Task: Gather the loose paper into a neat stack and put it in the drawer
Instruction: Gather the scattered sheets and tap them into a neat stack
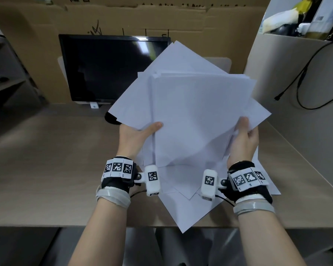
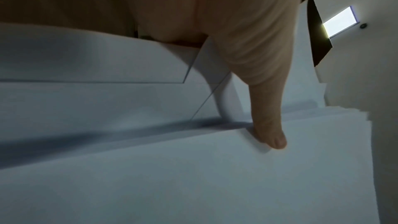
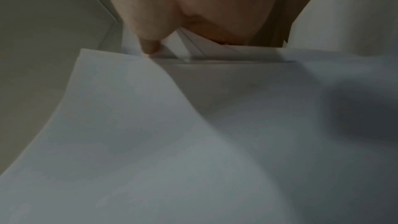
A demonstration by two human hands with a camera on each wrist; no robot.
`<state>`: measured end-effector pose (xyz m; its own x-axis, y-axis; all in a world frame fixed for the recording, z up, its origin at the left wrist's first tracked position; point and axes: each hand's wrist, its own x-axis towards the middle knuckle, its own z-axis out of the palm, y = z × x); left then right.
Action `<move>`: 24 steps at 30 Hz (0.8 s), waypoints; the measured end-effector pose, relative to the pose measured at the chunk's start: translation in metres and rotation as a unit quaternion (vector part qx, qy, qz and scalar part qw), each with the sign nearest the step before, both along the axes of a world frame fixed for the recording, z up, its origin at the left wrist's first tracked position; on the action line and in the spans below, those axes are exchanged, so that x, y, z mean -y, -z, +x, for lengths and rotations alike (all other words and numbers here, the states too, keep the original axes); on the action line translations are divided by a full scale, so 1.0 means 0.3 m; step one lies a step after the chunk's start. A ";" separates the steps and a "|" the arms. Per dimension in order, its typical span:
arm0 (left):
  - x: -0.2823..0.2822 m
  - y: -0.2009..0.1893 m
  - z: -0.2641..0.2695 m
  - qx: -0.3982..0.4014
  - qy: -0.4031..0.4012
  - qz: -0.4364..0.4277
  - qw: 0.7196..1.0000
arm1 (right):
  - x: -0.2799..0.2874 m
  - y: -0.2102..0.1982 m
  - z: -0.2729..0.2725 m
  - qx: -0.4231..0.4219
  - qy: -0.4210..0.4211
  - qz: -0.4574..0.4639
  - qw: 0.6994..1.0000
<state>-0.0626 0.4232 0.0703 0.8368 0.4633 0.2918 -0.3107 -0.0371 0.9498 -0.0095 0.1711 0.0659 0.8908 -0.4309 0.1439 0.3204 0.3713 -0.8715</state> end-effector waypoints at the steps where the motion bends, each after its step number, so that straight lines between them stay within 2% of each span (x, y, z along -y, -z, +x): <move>1: 0.001 -0.002 0.000 -0.003 -0.001 0.002 1.000 | 0.000 0.003 0.004 0.000 0.009 -0.003 1.000; 7: 0.023 0.002 -0.007 -0.053 0.039 0.014 0.998 | 0.004 0.040 0.030 -0.037 0.008 0.033 0.999; 11: 0.015 -0.016 -0.009 -0.042 0.030 0.035 0.998 | 0.022 0.044 0.029 -0.087 -0.009 0.098 0.991; 16: 0.021 -0.044 0.012 -0.043 0.055 0.079 0.994 | 0.025 0.039 0.033 -0.114 -0.043 0.100 0.987; 19: 0.023 -0.054 0.032 -0.048 0.035 0.097 0.994 | 0.041 0.025 0.036 -0.083 0.002 0.077 0.994; 24: -0.029 -0.002 0.062 -0.037 0.018 0.063 0.997 | 0.049 -0.025 0.019 -0.007 0.074 -0.018 0.997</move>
<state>-0.0440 0.4320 0.0709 0.8740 0.3957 0.2822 -0.2424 -0.1484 0.9588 -0.0036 0.1565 0.0735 0.8198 -0.5528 0.1496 0.3575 0.2900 -0.8877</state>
